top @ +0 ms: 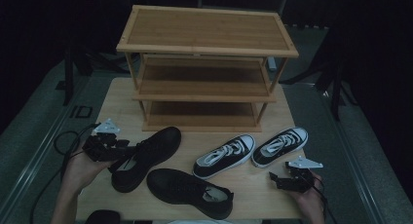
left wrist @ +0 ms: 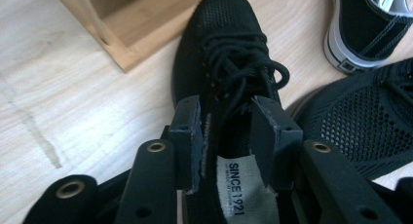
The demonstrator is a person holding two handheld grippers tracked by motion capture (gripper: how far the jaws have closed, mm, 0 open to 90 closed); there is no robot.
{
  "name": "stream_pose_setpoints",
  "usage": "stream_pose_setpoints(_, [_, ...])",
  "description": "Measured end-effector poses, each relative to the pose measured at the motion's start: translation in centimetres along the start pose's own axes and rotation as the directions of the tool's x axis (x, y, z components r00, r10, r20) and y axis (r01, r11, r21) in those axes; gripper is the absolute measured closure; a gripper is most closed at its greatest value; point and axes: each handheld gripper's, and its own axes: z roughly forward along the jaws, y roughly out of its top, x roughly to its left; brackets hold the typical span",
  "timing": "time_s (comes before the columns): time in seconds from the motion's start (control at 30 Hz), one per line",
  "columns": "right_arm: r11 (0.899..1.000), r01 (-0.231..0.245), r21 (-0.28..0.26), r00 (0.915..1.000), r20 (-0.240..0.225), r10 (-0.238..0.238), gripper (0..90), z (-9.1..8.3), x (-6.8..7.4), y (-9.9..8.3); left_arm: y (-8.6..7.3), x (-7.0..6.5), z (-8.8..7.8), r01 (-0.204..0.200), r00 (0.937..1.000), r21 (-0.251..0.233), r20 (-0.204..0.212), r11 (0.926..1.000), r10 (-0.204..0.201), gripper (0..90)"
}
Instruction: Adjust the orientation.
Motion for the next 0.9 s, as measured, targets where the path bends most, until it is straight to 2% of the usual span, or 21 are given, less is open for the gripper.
stream_pose_setpoints(0.13, [1.000,0.000,0.000,1.0000,0.000,0.000,17.1,0.0,0.0,0.0,0.1,-0.2,1.0,-0.016,0.9999,0.043,-0.001,0.9989,0.016,68.1])
stream_pose_setpoints(0.2, [1.000,0.001,0.000,1.0000,0.000,-0.001,17.0,0.0,0.0,0.0,0.2,-0.3,1.4,-0.023,0.9997,0.047,0.002,0.9986,0.022,69.8])
stream_pose_setpoints(0.3, [1.000,0.001,0.000,1.0000,0.000,-0.001,17.0,0.0,0.0,0.0,0.4,-0.4,1.9,-0.019,0.9996,0.067,-0.019,0.9976,0.020,70.9])
stream_pose_setpoints(0.33, [1.000,0.001,0.000,1.0000,0.000,-0.001,17.0,0.0,0.0,0.0,0.4,-0.4,2.0,-0.019,0.9995,0.069,-0.022,0.9974,0.020,75.1])
stream_pose_setpoints(0.47, [1.000,0.000,0.000,1.0000,0.000,0.000,17.1,0.0,0.0,0.0,0.5,-0.4,2.1,-0.008,0.9996,0.066,-0.025,0.9978,0.009,80.2])
stream_pose_setpoints(0.7, [1.000,0.001,0.000,1.0000,0.000,-0.001,17.0,0.0,0.0,0.0,0.8,-0.4,2.6,-0.015,0.9993,0.094,-0.033,0.9955,0.018,75.2])
stream_pose_setpoints(0.9, [1.000,0.000,0.000,1.0000,0.000,0.000,17.1,0.0,0.0,0.0,1.3,-0.7,3.5,-0.025,0.9966,0.157,-0.074,0.9873,0.037,75.2])
